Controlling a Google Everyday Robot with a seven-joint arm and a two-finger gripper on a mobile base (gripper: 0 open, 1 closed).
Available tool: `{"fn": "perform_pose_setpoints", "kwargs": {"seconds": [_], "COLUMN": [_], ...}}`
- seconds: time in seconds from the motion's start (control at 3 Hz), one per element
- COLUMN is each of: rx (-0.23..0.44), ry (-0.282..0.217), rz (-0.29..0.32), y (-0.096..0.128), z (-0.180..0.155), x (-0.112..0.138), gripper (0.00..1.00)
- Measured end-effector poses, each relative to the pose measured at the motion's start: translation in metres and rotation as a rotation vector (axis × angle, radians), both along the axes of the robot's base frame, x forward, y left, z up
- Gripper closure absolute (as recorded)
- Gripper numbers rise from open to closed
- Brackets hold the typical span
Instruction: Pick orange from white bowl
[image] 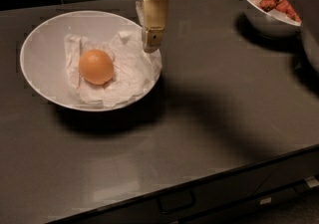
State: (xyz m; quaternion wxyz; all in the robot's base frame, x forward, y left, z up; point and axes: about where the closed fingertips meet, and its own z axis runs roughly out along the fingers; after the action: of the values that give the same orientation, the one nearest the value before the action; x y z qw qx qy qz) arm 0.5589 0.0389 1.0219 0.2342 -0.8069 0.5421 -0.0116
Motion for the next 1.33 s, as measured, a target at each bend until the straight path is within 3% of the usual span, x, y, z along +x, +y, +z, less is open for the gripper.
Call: {"fn": "perform_pose_setpoints", "kwargs": {"seconds": [1.33], "rx": [0.011], "ry": [0.18], "rz": [0.122], "y": [0.06], "z": [-0.084], "x": [0.041], "gripper": [0.0]}}
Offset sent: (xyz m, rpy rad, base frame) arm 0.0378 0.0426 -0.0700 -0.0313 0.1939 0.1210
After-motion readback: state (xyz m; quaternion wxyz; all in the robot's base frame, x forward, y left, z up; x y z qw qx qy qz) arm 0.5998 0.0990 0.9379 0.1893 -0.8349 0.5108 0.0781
